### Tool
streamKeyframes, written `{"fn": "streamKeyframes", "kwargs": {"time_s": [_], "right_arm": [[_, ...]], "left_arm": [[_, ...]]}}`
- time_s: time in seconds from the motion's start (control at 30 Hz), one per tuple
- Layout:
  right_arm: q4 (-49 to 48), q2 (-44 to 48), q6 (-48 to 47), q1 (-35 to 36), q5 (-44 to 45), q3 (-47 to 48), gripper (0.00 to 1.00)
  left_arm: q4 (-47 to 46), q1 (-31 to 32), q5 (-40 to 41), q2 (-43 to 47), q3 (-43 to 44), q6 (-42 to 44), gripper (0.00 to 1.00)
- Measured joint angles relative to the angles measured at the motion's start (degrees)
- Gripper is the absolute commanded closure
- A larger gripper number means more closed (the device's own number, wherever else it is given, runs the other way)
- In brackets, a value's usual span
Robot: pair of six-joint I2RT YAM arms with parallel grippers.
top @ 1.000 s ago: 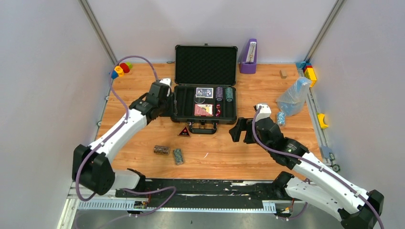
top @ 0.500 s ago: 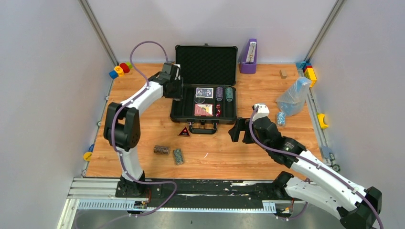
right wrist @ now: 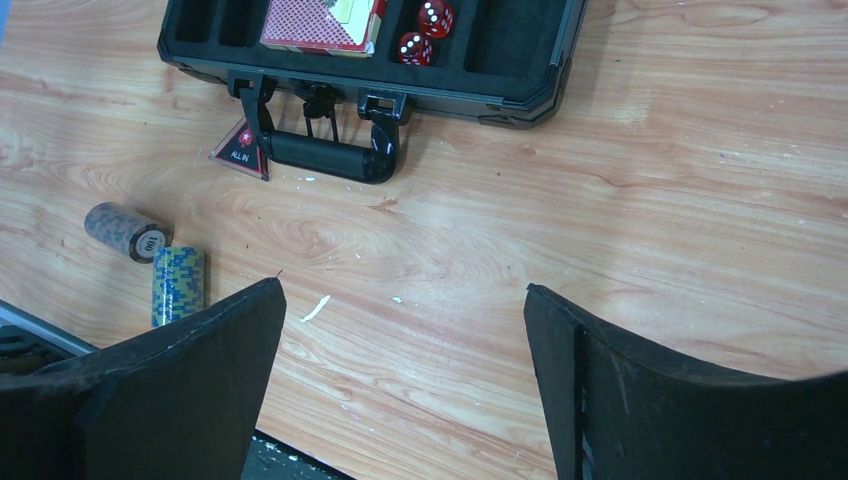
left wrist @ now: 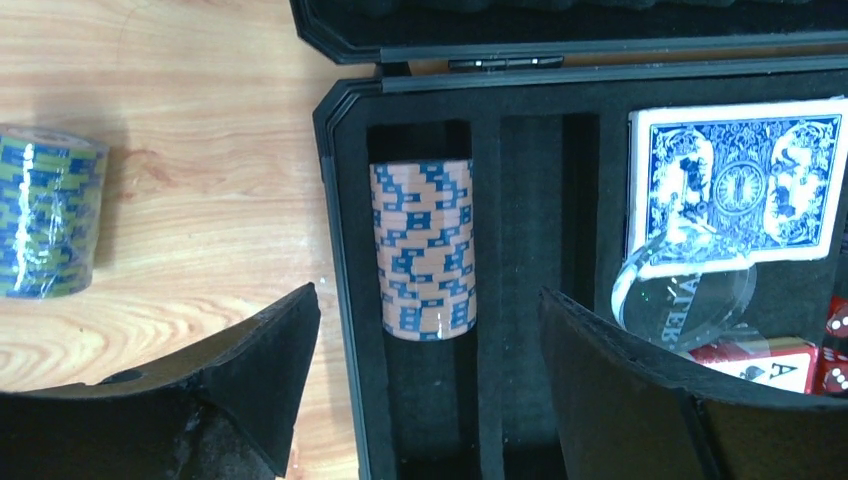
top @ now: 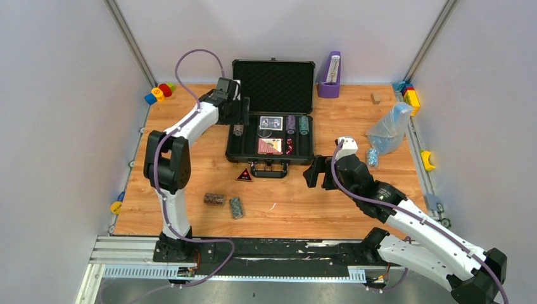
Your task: Pack up texas hold em set
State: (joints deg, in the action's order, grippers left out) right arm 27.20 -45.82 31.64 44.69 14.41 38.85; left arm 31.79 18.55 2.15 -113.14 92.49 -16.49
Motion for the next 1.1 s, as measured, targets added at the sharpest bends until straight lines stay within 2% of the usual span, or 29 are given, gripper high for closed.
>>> {"fn": "streamKeyframes", "kwargs": {"time_s": [0.1,0.2,0.23,0.27,0.3,0.37,0.53,0.83,1.1], "right_arm": [[0.0,0.0,0.0,0.0,-0.02,0.0,0.09],[0.0,0.04,0.0,0.0,-0.04,0.0,0.09],[0.0,0.13,0.0,0.0,-0.04,0.0,0.09],[0.0,0.2,0.0,0.0,-0.04,0.0,0.09],[0.0,0.31,0.0,0.0,-0.07,0.0,0.09],[0.02,0.57,0.0,0.0,-0.09,0.0,0.09],[0.02,0.66,0.0,0.0,-0.52,0.0,0.09],[0.0,0.63,0.0,0.0,-0.42,0.0,0.09],[-0.02,-1.73,-0.24,0.0,1.14,1.79,0.09]], "left_arm": [[0.15,0.0,0.13,1.53,-1.33,-0.02,0.31],[0.09,0.0,-0.33,5.88,-5.51,-0.28,0.53],[-0.44,0.0,-0.48,7.82,-7.54,-0.46,0.64],[-0.83,0.0,-0.68,9.99,-9.66,-0.72,0.7],[-1.38,0.0,-0.94,12.04,-11.74,-1.07,0.84],[-1.68,0.0,-1.86,16.06,-15.37,-1.53,0.98],[-2.99,0.0,-3.61,17.2,-16.7,-2.23,1.0],[-4.66,0.0,-5.27,7.39,-15.74,-2.51,1.0],[-4.28,-0.68,-4.46,-0.15,-7.91,-2.47,1.0]]}}
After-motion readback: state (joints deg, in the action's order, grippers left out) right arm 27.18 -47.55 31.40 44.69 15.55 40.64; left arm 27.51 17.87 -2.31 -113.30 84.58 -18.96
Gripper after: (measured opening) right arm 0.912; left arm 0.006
